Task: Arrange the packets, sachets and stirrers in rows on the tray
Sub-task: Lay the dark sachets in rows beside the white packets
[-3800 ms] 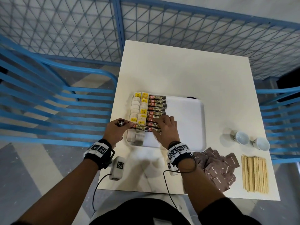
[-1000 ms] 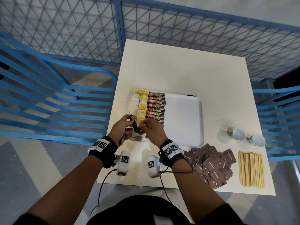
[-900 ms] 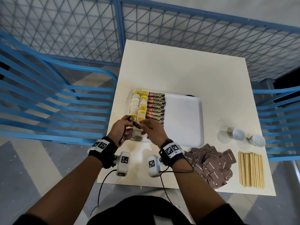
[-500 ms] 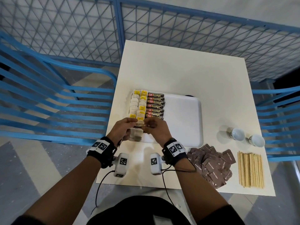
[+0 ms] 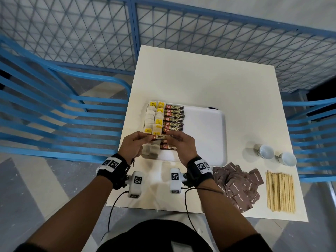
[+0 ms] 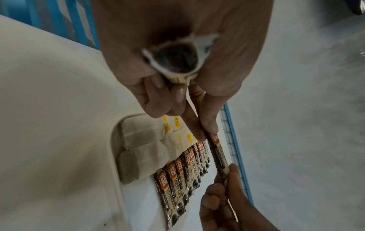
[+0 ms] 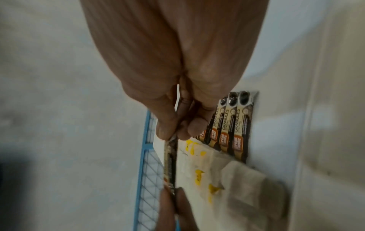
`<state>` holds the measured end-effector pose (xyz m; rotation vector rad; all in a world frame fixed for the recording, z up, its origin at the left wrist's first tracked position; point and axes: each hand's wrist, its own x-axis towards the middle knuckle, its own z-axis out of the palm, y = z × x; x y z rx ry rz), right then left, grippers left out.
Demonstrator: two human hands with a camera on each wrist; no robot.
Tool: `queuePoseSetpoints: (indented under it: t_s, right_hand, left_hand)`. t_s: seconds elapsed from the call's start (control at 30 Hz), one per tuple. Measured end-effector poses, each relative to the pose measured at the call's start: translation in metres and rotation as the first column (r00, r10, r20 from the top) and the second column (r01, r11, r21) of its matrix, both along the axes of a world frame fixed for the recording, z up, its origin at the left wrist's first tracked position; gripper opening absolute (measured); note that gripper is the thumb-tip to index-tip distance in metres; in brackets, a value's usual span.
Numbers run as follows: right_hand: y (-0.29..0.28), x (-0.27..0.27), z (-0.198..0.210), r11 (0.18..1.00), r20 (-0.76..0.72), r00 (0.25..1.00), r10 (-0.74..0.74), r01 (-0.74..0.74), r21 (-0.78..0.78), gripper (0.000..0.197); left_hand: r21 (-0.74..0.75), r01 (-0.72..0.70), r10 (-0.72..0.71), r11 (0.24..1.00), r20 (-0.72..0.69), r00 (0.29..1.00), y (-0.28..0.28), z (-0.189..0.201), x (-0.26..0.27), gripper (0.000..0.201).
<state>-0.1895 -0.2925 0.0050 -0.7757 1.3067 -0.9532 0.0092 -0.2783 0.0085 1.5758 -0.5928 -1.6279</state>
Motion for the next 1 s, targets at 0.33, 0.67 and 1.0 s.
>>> queuePoseSetpoints:
  t_s: [0.33,0.67,1.0]
  right_hand:
    - [0.001,-0.004,-0.004,0.913,-0.599,0.780,0.180,-0.360,-0.194,0.027]
    - [0.008,-0.017,-0.021,0.822,-0.831,0.542,0.123,-0.526,-0.221,0.026]
    - [0.029,-0.027,-0.044,0.805,-0.928,0.331,0.170,-0.590,-0.064,0.021]
  left_hand:
    - [-0.013,0.046,-0.043,0.999,0.140,0.989,0.005,-0.009,-0.010,0.008]
    - [0.095,0.020,-0.033,0.995,0.142,0.989,0.001,-0.007,-0.010,0.018]
    - [0.191,0.021,-0.026,0.981,0.020,0.999,0.001,-0.009,-0.007,0.033]
